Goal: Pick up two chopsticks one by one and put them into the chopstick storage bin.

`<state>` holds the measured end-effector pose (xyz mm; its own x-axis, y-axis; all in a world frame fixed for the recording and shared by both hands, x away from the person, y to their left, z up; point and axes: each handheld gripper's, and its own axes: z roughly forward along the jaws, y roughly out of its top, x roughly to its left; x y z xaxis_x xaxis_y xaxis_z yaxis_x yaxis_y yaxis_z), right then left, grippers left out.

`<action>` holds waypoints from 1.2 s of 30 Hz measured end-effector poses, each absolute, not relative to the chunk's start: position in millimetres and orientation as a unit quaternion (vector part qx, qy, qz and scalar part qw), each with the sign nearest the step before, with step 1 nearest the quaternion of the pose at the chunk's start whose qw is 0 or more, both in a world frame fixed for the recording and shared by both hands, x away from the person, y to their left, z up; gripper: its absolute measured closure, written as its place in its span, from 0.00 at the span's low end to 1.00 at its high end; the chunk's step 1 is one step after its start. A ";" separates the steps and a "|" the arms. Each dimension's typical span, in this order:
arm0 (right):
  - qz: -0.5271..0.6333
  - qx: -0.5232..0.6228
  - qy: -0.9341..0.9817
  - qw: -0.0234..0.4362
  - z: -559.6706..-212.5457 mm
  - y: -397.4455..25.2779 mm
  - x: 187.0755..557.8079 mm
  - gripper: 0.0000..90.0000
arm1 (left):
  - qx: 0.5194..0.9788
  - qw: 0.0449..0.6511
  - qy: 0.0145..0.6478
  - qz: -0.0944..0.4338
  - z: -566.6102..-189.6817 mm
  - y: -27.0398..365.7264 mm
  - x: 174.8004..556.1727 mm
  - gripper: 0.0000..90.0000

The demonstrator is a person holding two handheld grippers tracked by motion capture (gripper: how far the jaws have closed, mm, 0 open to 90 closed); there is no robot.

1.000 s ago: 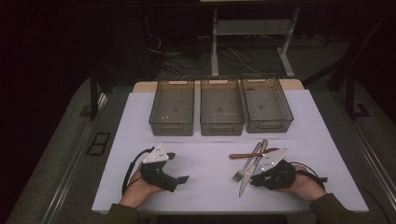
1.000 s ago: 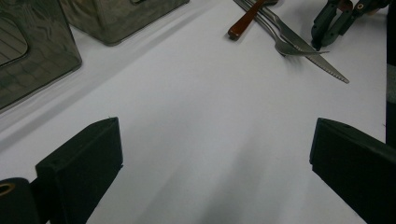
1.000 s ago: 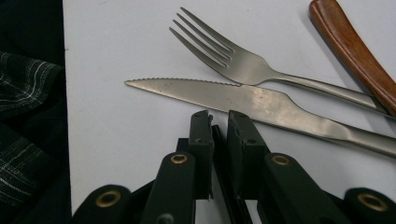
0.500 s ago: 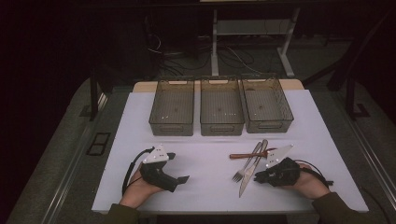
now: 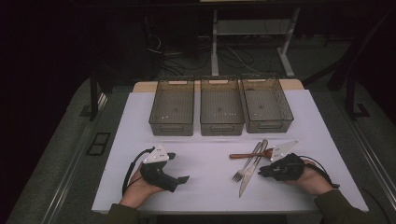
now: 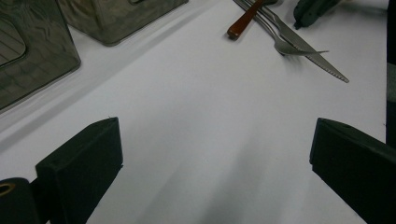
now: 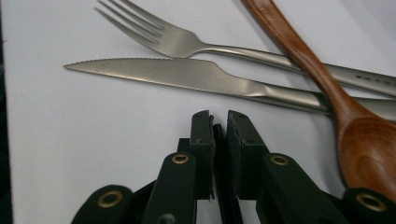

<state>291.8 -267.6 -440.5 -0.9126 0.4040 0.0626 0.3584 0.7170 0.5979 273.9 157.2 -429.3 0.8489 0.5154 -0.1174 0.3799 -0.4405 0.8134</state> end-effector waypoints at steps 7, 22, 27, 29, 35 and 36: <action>0.326 0.229 0.916 0.041 -438.4 -273.5 299.9 0.93 | 0.845 0.458 0.265 0.074 -429.5 157.2 273.9 0.02; 0.323 0.245 0.913 0.052 -441.7 -274.4 309.6 0.90 | 0.846 0.458 0.264 0.074 -429.7 157.0 274.0 0.02; 0.337 0.246 0.907 0.051 -436.8 -276.5 306.6 0.81 | 0.846 0.458 0.264 0.075 -429.1 158.1 274.0 0.02; 0.342 0.245 0.906 0.050 -434.0 -279.0 304.6 0.78 | 0.846 0.458 0.264 0.075 -429.2 158.1 274.0 0.02; 0.345 0.246 0.905 0.048 -427.4 -290.5 294.9 0.76 | 0.846 0.458 0.264 0.075 -429.2 158.4 273.8 0.02; 0.344 0.247 0.905 0.047 -427.1 -293.3 292.9 0.76 | 0.845 0.458 0.265 0.074 -429.3 158.4 273.6 0.02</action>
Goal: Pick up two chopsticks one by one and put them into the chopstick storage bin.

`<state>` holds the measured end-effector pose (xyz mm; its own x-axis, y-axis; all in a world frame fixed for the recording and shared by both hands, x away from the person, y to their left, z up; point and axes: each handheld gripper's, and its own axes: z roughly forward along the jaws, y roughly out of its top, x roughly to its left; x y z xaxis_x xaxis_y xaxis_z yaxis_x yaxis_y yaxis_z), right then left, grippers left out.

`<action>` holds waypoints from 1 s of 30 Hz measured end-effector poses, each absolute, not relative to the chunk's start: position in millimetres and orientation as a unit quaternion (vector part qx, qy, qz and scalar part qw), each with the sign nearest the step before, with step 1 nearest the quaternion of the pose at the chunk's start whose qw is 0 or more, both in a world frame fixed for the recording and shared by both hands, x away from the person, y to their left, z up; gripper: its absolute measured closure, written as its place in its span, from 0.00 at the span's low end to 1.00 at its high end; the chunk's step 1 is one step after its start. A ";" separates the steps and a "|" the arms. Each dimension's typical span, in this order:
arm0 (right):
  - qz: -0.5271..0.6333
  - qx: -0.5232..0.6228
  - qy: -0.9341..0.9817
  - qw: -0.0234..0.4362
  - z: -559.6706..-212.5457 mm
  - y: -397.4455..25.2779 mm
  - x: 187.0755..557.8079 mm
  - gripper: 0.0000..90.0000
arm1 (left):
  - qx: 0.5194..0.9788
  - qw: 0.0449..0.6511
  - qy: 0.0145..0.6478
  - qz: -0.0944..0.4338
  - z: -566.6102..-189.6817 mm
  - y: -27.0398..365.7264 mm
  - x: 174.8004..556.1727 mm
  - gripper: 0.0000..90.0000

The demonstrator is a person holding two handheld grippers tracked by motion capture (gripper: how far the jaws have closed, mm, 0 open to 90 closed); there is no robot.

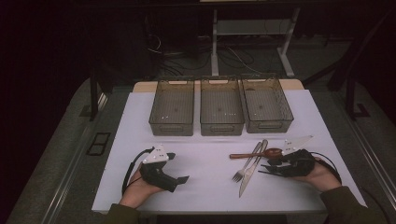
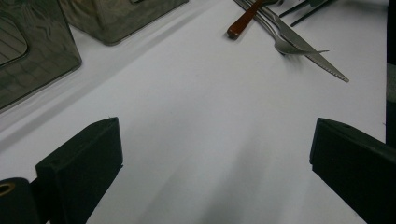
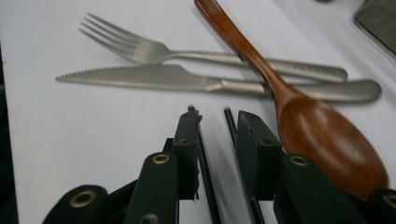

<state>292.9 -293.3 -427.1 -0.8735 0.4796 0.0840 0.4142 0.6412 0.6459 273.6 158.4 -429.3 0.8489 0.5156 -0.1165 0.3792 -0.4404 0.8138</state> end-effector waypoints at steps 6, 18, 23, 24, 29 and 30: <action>0.334 0.259 0.904 0.055 -427.4 -316.3 280.7 0.77 | 0.847 0.456 0.262 0.074 -429.4 158.7 273.5 0.02; 0.328 0.292 0.896 0.061 -428.6 -366.1 262.7 0.84 | 0.849 0.453 0.262 0.072 -430.0 157.9 273.0 0.02; 0.321 0.303 0.895 0.059 -431.1 -381.7 256.1 0.85 | 0.850 0.452 0.261 0.073 -430.3 157.6 273.2 0.02; 0.320 0.305 0.895 0.058 -431.5 -384.0 255.0 0.85 | 0.850 0.451 0.261 0.073 -430.4 157.5 273.2 0.02; 0.312 0.304 0.898 0.056 -434.9 -389.4 252.1 0.86 | 0.850 0.451 0.261 0.073 -430.5 157.4 273.2 0.02; 0.311 0.302 0.899 0.056 -435.8 -389.9 252.1 0.86 | 0.850 0.451 0.261 0.073 -430.6 157.5 273.3 0.02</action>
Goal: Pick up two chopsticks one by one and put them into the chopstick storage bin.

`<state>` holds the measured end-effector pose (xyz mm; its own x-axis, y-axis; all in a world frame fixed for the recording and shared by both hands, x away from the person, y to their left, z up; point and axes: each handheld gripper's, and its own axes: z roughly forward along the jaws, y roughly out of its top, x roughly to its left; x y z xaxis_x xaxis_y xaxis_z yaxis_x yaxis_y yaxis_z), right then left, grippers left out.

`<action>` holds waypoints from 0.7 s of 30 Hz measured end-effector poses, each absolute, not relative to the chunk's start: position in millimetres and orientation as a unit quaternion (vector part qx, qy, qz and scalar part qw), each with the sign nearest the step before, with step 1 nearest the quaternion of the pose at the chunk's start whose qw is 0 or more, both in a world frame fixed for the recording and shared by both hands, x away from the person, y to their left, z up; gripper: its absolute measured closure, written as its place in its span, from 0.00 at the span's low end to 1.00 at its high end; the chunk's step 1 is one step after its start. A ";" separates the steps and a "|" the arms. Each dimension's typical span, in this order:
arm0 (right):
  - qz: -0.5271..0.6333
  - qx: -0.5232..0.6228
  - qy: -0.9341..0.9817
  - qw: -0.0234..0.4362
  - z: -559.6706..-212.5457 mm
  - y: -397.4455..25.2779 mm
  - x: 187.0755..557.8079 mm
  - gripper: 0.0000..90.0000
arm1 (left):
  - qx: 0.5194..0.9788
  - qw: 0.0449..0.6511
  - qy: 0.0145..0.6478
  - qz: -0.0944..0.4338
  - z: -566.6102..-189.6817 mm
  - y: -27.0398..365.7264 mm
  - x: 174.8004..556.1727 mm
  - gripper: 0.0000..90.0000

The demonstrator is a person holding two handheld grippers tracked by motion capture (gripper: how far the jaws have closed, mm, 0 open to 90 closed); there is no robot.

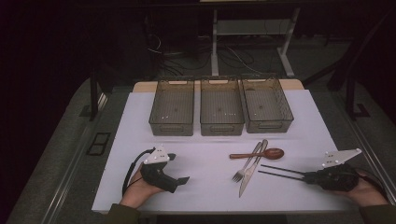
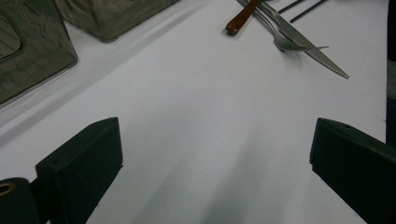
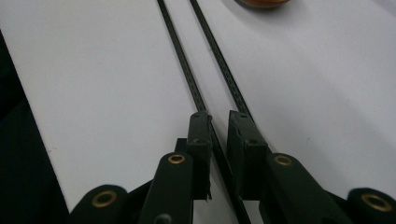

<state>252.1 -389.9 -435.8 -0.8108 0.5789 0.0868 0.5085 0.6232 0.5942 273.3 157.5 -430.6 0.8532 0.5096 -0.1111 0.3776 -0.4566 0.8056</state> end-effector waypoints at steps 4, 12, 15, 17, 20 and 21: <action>0.308 0.295 0.903 0.053 -438.4 -390.0 252.8 0.88 | 0.850 0.451 0.261 0.073 -430.4 157.8 273.2 0.02; 0.299 0.281 0.911 0.050 -438.6 -387.1 251.8 0.90 | 0.850 0.451 0.261 0.073 -430.4 157.5 273.1 0.02; 0.302 0.273 0.912 0.042 -438.7 -387.4 251.4 0.92 | 0.850 0.451 0.261 0.073 -430.4 157.6 273.1 0.02; 0.303 0.270 0.913 0.037 -438.7 -387.7 251.1 0.92 | 0.850 0.451 0.261 0.073 -430.3 157.5 273.1 0.02; 0.307 0.264 0.914 0.028 -439.1 -388.2 250.8 0.93 | 0.851 0.451 0.260 0.073 -430.4 157.6 273.0 0.02; 0.308 0.262 0.914 0.025 -439.2 -388.1 250.7 0.93 | 0.850 0.451 0.261 0.073 -430.3 157.6 272.9 0.02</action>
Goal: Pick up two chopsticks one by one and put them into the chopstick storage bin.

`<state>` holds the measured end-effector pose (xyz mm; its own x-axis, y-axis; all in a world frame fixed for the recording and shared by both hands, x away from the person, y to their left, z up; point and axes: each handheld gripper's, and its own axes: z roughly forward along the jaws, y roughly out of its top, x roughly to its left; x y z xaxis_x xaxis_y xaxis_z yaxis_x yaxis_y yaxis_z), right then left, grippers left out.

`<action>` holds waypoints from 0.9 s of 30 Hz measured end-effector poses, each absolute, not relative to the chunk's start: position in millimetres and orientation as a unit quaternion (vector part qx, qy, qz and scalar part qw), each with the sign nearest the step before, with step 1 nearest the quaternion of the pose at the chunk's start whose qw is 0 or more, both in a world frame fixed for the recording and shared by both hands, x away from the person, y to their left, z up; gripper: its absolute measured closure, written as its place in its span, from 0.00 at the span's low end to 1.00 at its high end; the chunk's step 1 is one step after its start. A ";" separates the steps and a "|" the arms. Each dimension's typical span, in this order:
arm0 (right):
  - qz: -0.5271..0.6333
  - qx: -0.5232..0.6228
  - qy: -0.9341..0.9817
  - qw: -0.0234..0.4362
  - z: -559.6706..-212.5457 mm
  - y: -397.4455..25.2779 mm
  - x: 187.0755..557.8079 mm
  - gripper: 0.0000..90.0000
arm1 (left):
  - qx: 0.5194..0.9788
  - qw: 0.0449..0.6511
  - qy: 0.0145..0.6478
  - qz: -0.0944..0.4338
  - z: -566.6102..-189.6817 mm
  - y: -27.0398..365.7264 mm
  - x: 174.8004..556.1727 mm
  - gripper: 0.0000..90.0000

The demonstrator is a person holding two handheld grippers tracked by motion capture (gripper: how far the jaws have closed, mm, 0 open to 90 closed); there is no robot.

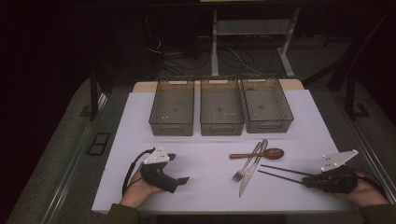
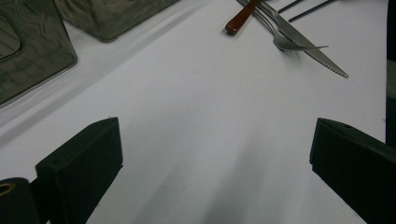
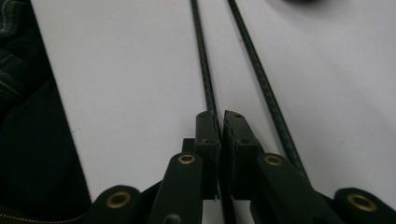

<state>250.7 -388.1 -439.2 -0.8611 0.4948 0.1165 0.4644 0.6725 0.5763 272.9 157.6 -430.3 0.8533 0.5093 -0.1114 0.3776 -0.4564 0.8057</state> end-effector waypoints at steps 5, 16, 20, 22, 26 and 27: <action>0.305 0.257 0.917 0.016 -438.5 -386.8 250.4 0.94 | 0.850 0.451 0.261 0.073 -430.2 157.8 273.0 0.02; 0.324 0.259 0.910 0.015 -429.6 -384.7 250.2 0.94 | 0.851 0.451 0.260 0.073 -430.4 157.3 273.0 0.02; 0.328 0.259 0.908 0.022 -427.1 -382.6 251.4 0.94 | 0.851 0.451 0.259 0.074 -430.4 157.5 273.3 0.02; 0.331 0.260 0.907 0.024 -425.8 -383.0 251.4 0.94 | 0.850 0.451 0.261 0.074 -430.3 157.4 272.9 0.02; 0.335 0.258 0.906 0.027 -421.6 -384.3 249.3 0.94 | 0.850 0.451 0.261 0.074 -430.2 157.5 272.8 0.02; 0.337 0.259 0.905 0.028 -420.5 -384.9 248.7 0.94 | 0.850 0.451 0.261 0.074 -430.1 157.6 272.7 0.02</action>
